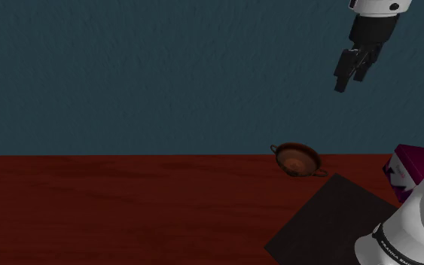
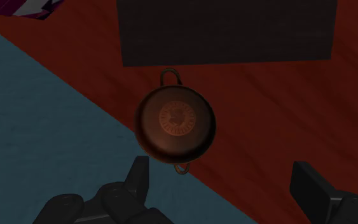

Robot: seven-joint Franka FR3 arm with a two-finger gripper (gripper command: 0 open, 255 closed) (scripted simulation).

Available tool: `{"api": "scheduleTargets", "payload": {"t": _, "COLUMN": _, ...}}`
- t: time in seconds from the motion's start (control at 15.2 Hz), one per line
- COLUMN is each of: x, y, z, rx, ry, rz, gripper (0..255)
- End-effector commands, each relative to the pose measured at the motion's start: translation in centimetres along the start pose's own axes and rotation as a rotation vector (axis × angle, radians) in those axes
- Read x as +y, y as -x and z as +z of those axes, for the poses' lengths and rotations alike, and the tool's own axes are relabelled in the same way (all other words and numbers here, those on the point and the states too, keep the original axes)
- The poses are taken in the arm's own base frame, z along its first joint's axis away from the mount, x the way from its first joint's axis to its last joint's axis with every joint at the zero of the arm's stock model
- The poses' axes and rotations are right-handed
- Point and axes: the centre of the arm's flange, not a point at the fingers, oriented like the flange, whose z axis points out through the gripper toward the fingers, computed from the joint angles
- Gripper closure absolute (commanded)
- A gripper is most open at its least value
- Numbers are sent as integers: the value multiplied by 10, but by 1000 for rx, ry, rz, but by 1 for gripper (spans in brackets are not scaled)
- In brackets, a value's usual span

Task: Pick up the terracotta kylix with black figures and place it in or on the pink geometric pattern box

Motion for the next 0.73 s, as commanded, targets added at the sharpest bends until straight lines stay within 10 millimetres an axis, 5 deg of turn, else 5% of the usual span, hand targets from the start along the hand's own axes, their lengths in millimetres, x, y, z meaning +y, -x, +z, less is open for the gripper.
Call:
{"api": "scheduleTargets", "payload": {"t": 0.0, "x": 0, "y": 0, "z": 0, "rx": 0, "ry": 0, "rz": 0, "gripper": 0}}
{"api": "scheduleTargets", "payload": {"t": 0.66, "x": -16, "y": -25, "z": 128, "rx": 33, "ry": 11, "rz": -64, "gripper": 0}}
